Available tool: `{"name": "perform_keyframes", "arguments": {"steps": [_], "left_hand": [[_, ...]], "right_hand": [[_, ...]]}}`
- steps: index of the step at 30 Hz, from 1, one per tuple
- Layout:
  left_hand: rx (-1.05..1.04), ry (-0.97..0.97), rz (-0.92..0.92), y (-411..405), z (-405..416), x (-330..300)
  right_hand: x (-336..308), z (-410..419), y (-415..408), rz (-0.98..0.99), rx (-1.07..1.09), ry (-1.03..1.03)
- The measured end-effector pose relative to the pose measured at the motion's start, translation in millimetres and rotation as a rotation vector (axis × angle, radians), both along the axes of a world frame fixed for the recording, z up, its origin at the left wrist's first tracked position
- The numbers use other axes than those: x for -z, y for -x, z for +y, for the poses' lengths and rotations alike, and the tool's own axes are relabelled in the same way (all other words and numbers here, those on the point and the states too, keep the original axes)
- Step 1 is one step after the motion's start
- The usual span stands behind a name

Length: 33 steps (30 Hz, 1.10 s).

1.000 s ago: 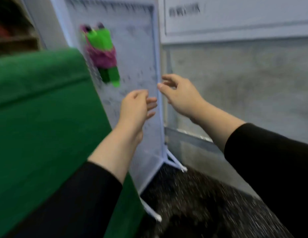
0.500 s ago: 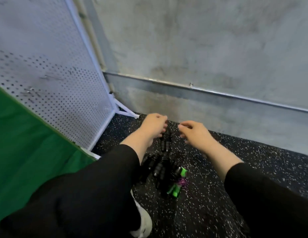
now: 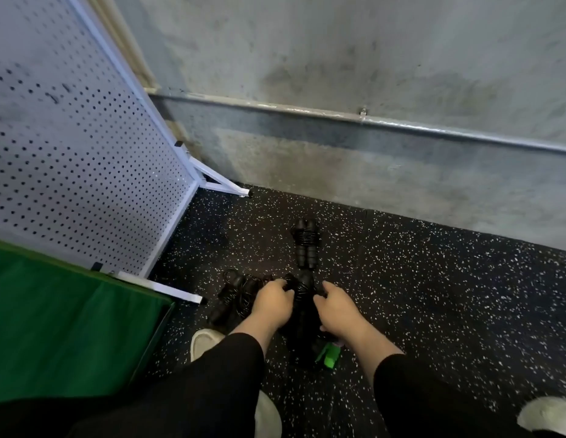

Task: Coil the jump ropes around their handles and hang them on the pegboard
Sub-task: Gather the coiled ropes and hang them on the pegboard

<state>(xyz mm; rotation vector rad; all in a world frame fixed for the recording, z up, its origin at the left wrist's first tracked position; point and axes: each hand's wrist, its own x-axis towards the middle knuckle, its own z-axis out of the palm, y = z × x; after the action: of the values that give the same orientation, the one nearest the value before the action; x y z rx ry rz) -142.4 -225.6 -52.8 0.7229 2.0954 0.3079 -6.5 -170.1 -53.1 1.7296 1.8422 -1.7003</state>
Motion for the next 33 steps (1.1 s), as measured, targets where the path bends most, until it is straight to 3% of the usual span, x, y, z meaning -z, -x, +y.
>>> {"name": "perform_keyframes", "arguments": {"steps": [3,9,18,25,33], "left_hand": [[0.014,0.038,-0.019,-6.6,5.1,12.2],[-0.154,0.074,-0.122,-8.9,8.1,23.2],[-0.340,0.041,-0.225,-10.6,4.5,17.1],[-0.577,-0.086,-0.366,-4.4,1.3,22.5],[-0.744,-0.309,-0.678,0.3,4.4,-36.2]], "right_hand": [[21.4,-0.4,10.3,-0.042,-0.035,0.043],[40.4,-5.4,14.1,-0.038,0.041,0.066],[24.9,-28.2,14.6,0.059,0.121,0.038],[2.5,-32.2,16.0,0.115,0.160,-0.098],[-50.8,-22.4,16.7,0.248,0.269,-0.419]]}}
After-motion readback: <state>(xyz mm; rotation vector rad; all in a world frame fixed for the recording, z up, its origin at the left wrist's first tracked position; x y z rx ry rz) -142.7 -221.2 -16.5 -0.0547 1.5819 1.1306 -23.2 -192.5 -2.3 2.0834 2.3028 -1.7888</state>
